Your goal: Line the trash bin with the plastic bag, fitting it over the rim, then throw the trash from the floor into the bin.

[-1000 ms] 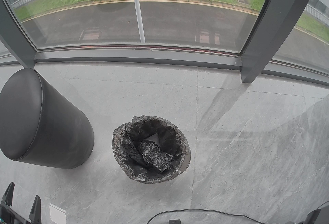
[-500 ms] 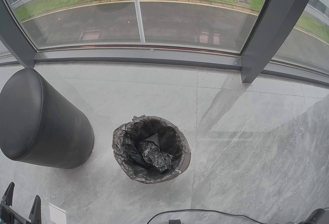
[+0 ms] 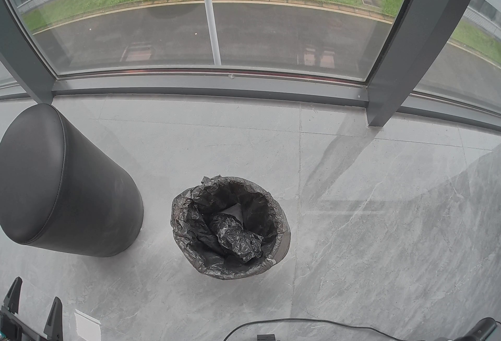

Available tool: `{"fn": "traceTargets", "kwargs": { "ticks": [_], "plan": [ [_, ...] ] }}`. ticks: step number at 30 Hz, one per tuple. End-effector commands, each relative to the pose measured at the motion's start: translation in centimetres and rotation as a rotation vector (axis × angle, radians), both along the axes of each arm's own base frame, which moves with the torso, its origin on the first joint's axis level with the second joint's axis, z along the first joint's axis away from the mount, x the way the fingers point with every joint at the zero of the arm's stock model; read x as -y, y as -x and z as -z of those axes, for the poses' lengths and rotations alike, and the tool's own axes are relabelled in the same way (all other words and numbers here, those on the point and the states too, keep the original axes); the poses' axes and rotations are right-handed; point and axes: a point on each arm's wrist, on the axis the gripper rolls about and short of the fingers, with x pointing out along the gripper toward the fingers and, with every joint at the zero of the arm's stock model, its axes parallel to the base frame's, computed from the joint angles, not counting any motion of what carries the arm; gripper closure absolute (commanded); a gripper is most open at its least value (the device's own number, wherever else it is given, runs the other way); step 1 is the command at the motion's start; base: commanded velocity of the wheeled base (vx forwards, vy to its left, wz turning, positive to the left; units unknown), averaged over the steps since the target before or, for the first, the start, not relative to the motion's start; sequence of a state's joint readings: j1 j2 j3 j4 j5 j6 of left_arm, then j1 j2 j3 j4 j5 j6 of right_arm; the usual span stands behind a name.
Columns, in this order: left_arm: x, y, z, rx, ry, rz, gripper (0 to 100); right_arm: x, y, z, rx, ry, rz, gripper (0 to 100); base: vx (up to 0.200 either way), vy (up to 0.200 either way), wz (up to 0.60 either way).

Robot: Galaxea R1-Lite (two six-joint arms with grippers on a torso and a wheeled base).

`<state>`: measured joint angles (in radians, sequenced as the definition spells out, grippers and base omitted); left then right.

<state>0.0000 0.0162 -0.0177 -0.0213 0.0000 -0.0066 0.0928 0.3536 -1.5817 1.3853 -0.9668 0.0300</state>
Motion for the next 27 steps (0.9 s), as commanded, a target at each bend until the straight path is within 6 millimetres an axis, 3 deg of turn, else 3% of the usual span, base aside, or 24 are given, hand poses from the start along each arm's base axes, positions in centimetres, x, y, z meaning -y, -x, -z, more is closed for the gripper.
{"fn": "traceTargets", "kwargs": {
  "ticks": [1,8,14,20,27],
  "plan": [
    [0.0,0.0,0.5,-0.001,0.000,0.000,0,-1.4,2.0,4.4,0.102,0.003,0.062,0,0.000,0.000,0.00],
    [0.0,0.0,0.5,-0.001,0.000,0.000,0,-2.7,2.1,6.6,0.103,0.058,-0.059,0,0.000,0.000,0.00],
    [0.0,0.0,0.5,-0.003,0.001,0.000,0,-2.7,0.3,7.6,0.110,0.049,-0.192,0,0.000,0.000,0.00],
    [0.0,0.0,0.5,-0.003,0.000,0.000,0,-2.6,-4.5,9.0,0.171,0.002,-0.308,0,0.000,0.000,0.00],
    [0.0,0.0,0.5,-0.003,0.001,0.000,0,-2.7,-12.4,11.7,0.307,0.040,-0.371,0,0.000,0.000,0.00]
  ]
}}
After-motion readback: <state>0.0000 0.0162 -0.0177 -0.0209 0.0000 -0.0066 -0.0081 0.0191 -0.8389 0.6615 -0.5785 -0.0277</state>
